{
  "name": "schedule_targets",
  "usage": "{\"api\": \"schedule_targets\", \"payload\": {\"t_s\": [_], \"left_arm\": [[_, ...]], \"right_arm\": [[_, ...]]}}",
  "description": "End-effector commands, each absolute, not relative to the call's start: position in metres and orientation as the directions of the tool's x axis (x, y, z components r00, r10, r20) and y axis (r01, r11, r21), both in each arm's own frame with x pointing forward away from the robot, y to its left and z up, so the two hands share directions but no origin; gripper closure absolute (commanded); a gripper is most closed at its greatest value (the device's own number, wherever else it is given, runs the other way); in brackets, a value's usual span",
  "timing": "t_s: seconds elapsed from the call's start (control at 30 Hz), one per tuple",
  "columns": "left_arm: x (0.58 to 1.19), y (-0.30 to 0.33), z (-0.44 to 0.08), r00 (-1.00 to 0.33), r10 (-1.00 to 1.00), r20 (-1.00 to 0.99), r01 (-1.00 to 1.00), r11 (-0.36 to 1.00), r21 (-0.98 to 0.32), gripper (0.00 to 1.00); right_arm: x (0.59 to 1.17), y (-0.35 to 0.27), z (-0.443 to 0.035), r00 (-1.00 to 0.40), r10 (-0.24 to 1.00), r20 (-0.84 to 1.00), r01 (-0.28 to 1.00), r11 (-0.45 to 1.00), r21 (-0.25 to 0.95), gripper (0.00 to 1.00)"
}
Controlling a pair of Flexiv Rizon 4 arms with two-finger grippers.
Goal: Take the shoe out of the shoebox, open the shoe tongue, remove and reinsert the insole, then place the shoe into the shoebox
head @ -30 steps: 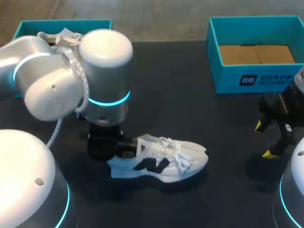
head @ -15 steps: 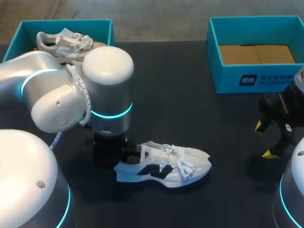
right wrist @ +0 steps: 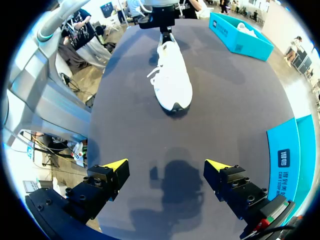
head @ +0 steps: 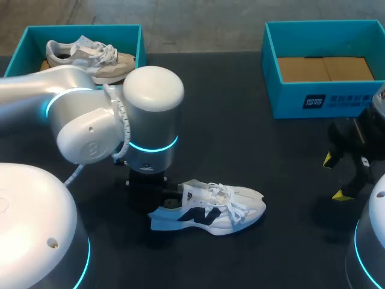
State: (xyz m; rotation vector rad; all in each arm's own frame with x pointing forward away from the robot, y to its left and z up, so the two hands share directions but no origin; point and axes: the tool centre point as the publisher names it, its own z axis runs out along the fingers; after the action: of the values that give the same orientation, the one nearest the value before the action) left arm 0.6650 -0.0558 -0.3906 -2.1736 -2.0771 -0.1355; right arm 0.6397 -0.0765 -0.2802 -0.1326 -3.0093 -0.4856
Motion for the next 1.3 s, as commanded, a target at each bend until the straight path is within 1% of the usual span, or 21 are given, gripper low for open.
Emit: {"api": "schedule_targets", "payload": {"t_s": [0.03, 0.37, 0.57, 0.83, 1.17, 1.2, 1.23, 1.27, 1.3], "left_arm": [[0.669, -0.065, -0.393, 0.048, 0.984, 0.170, 0.998, -0.040, -0.047, 1.00], [0.663, -0.070, -0.383, 0.056, 0.985, 0.164, 0.997, -0.046, -0.064, 1.00], [0.658, -0.073, -0.388, 0.064, 0.981, 0.182, 0.997, -0.053, -0.063, 1.00], [0.662, -0.079, -0.397, 0.022, 0.980, 0.197, 0.999, -0.014, -0.046, 1.00], [0.662, -0.078, -0.397, 0.022, 0.979, 0.203, 0.999, -0.011, -0.053, 1.00], [0.662, -0.078, -0.397, 0.022, 0.979, 0.203, 0.999, -0.012, -0.053, 0.91], [0.662, -0.078, -0.397, 0.023, 0.979, 0.203, 0.998, -0.012, -0.055, 0.58], [0.662, -0.077, -0.396, 0.023, 0.979, 0.202, 0.998, -0.012, -0.057, 0.14], [0.662, -0.076, -0.394, 0.024, 0.980, 0.199, 0.998, -0.013, -0.056, 0.00]], "right_arm": [[0.639, -0.076, -0.281, -0.992, 0.073, 0.101, 0.101, 0.946, 0.307, 0.00], [0.639, -0.076, -0.281, -0.992, 0.073, 0.101, 0.101, 0.946, 0.307, 0.00], [0.639, -0.076, -0.281, -0.992, 0.073, 0.101, 0.101, 0.946, 0.307, 0.00], [0.639, -0.076, -0.281, -0.992, 0.073, 0.101, 0.101, 0.946, 0.307, 0.00], [0.639, -0.076, -0.281, -0.992, 0.073, 0.101, 0.101, 0.946, 0.307, 0.00], [0.639, -0.076, -0.281, -0.992, 0.073, 0.101, 0.101, 0.946, 0.307, 0.00], [0.639, -0.076, -0.281, -0.992, 0.073, 0.101, 0.101, 0.946, 0.307, 0.00], [0.639, -0.076, -0.281, -0.992, 0.073, 0.101, 0.101, 0.946, 0.307, 0.00], [0.639, -0.076, -0.281, -0.992, 0.073, 0.101, 0.101, 0.946, 0.307, 0.00]]}}
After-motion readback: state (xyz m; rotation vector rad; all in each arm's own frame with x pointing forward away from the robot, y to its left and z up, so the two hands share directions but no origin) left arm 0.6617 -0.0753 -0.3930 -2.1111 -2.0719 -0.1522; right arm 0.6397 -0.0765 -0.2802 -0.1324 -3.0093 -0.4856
